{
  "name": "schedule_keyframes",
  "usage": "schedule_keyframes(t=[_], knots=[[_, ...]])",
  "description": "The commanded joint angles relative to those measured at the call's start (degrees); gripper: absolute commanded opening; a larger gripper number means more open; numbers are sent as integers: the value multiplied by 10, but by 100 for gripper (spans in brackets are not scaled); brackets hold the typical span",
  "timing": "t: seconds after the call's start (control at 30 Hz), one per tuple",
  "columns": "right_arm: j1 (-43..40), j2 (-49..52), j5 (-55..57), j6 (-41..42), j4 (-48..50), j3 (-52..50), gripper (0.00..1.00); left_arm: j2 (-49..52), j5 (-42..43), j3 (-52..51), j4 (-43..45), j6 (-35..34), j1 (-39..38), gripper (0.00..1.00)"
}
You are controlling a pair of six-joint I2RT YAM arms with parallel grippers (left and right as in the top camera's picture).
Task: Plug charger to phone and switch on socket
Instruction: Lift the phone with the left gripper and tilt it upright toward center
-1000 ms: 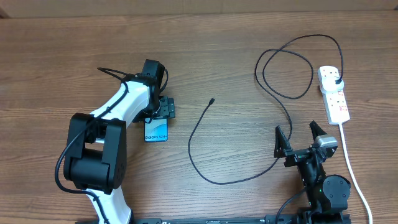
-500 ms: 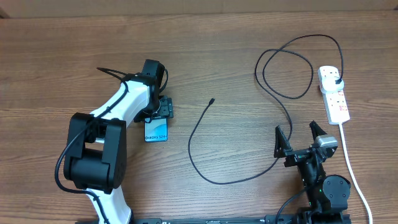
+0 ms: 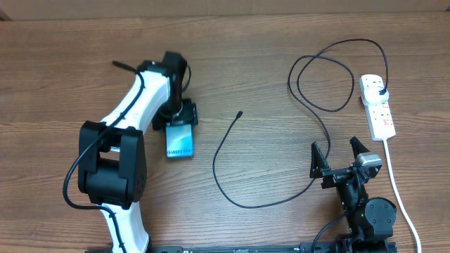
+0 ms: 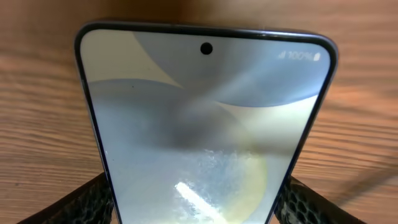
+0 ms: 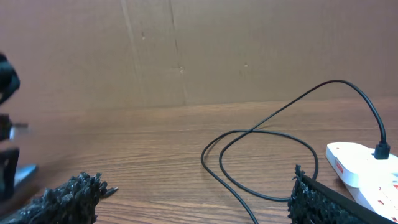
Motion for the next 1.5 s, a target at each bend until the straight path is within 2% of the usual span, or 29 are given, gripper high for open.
schedule_keyframes(t=[0.0, 0.13, 0.27, 0.6, 1.3, 1.47], knots=[[2, -7, 1, 0, 2, -6, 100, -2, 52, 57, -20, -13, 3, 75], [2, -7, 1, 0, 2, -6, 100, -2, 143, 87, -26, -21, 3, 72], [2, -7, 1, 0, 2, -6, 100, -2, 200, 93, -23, -38, 3, 76], [2, -7, 1, 0, 2, -6, 100, -2, 297, 93, -24, -38, 3, 74], [2, -7, 1, 0, 2, -6, 100, -2, 299, 93, -24, -38, 3, 81], [2, -7, 1, 0, 2, -6, 100, -2, 297, 93, -24, -76, 3, 78]])
